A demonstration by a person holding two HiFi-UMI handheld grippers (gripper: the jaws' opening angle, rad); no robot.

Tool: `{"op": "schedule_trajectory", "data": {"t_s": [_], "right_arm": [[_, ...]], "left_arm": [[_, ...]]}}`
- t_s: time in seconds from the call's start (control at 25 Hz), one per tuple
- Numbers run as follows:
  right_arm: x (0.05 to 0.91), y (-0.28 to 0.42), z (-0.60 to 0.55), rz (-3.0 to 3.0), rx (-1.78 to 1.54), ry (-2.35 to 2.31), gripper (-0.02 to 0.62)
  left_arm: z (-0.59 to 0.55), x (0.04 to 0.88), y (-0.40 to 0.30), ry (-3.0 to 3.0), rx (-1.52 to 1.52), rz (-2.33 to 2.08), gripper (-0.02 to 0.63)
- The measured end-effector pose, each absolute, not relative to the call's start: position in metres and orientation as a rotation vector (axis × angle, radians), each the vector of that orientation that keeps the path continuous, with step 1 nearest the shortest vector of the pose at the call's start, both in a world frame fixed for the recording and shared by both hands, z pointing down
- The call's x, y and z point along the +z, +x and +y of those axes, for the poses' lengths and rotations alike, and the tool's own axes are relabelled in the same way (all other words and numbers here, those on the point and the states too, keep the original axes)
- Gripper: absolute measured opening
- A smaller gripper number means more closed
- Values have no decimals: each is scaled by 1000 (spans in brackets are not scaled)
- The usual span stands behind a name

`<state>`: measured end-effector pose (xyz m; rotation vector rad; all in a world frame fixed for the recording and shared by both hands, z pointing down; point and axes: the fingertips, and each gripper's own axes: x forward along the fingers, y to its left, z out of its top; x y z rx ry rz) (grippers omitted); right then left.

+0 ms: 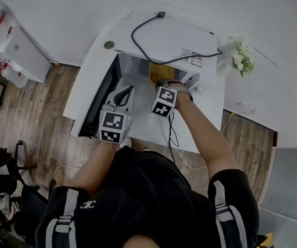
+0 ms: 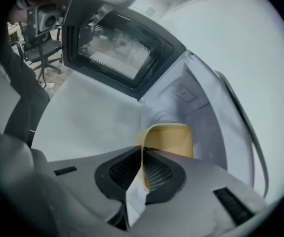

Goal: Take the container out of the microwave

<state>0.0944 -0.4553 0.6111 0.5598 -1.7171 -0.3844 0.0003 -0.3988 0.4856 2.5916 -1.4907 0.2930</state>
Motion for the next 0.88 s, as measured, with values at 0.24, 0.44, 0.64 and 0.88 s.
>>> {"op": "schedule_trajectory", "data": {"t_s": [0.24,0.44,0.64,0.88], "right_arm": [[599,83,-425,-1738,-459,494,18],[597,79,-396,-1765,-468,438,17],[603,80,-368,-1795,-483,404,17],[612,84,-343,-1787,-477,374,15]], "left_arm": [[-393,490,-1,2572,291,-1509,12],[-387,498,1,2554,305,-1516,12],[-381,506,2,2531,321,-1517,12],[-377,511,5,2525,339,-1513,12]]}}
